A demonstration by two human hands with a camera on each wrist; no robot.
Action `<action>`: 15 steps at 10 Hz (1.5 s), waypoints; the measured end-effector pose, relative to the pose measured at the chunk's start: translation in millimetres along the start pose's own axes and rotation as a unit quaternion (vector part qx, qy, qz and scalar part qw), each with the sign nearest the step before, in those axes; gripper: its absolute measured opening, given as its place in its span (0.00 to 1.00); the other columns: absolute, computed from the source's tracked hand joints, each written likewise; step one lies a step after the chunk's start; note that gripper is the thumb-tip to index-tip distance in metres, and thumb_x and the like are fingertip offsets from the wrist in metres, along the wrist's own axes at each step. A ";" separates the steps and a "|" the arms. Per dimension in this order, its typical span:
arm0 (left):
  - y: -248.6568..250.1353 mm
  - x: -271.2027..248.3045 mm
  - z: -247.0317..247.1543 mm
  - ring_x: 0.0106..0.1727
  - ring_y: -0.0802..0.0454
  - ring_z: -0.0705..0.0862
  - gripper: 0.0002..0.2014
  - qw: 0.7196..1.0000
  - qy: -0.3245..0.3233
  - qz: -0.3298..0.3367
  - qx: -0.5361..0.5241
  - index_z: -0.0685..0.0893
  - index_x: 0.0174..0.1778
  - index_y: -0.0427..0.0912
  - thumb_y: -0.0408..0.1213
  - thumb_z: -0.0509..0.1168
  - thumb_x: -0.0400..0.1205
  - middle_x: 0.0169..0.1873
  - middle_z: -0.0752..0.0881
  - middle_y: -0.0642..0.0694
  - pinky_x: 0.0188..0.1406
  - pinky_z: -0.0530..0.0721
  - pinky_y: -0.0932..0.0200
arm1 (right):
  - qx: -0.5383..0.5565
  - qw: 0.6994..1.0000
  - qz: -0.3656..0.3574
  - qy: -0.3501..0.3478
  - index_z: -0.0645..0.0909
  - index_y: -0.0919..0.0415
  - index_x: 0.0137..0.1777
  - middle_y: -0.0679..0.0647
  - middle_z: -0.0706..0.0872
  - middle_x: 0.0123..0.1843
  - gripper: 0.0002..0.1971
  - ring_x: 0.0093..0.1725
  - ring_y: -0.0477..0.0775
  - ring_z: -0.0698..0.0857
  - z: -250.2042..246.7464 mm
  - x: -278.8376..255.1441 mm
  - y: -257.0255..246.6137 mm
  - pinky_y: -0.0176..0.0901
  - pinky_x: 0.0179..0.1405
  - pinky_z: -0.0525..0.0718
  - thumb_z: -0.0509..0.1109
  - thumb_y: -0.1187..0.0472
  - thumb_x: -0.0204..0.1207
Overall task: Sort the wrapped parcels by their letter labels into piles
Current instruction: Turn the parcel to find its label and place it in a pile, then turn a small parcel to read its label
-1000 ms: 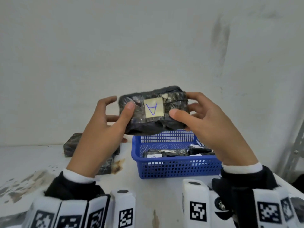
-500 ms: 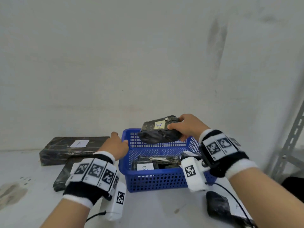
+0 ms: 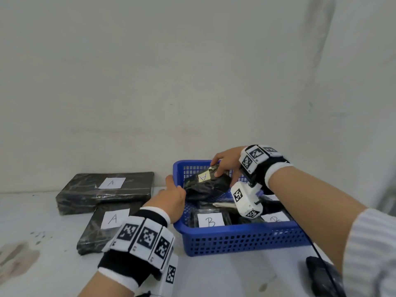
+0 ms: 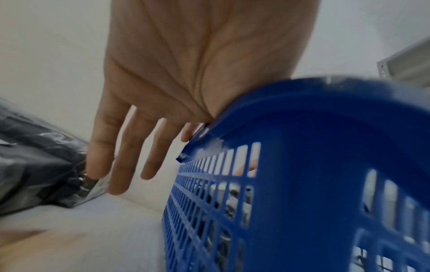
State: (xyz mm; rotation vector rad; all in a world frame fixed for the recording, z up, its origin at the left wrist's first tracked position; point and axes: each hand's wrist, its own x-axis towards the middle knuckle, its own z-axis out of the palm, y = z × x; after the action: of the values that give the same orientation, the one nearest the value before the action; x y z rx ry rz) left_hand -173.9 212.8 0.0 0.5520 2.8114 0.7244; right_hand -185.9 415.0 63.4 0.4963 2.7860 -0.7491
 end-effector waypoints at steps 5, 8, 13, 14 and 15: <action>-9.1 18.2 13.7 0.56 0.33 0.83 0.13 0.999 0.035 -0.006 -0.031 0.68 0.66 0.31 0.32 0.47 0.89 0.66 0.67 0.30 0.61 0.81 0.39 | -0.038 0.997 0.031 -0.064 0.60 0.47 0.87 0.65 0.73 0.81 0.36 0.70 0.67 0.83 9.1 7.4 16.4 0.59 0.73 0.81 0.72 0.52 0.82; -10.9 3.4 5.0 0.73 0.27 0.70 0.27 0.993 0.092 -0.036 -0.070 0.57 0.82 0.43 0.50 0.51 0.88 0.77 0.59 0.29 0.72 0.71 0.36 | 0.078 0.995 -0.051 0.044 0.75 0.62 0.74 0.65 0.86 0.61 0.21 0.56 0.67 0.90 -40.9 -72.6 13.8 0.58 0.61 0.88 0.71 0.58 0.84; 12.3 -137.4 36.3 0.25 0.47 0.76 0.09 0.956 0.072 0.043 -0.280 0.85 0.47 0.35 0.33 0.61 0.86 0.32 0.84 0.40 0.27 0.75 0.60 | -0.122 0.987 0.047 0.093 0.85 0.56 0.59 0.49 0.85 0.57 0.14 0.56 0.52 0.84 37.2 -273.1 129.1 0.40 0.52 0.81 0.77 0.52 0.76; 11.9 -154.0 49.3 0.26 0.47 0.79 0.06 0.962 0.046 0.050 -0.264 0.83 0.46 0.38 0.32 0.62 0.86 0.35 0.86 0.40 0.28 0.77 0.59 | -0.171 0.979 0.110 0.028 0.79 0.54 0.65 0.51 0.84 0.63 0.26 0.59 0.54 0.82 60.5 -293.5 155.2 0.44 0.53 0.81 0.81 0.49 0.71; 11.9 -164.0 55.3 0.29 0.48 0.81 0.06 0.969 0.013 0.047 -0.243 0.83 0.47 0.41 0.33 0.61 0.86 0.38 0.87 0.41 0.30 0.79 0.58 | -0.181 0.976 0.118 -0.006 0.73 0.49 0.62 0.49 0.79 0.61 0.26 0.55 0.52 0.78 73.6 -303.3 178.5 0.39 0.42 0.76 0.82 0.54 0.70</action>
State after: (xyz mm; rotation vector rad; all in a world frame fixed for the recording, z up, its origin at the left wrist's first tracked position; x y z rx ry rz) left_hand -5.7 180.9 -27.9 0.5834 2.4988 1.3909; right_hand 168.5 441.8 8.9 0.7244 2.6964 -0.1875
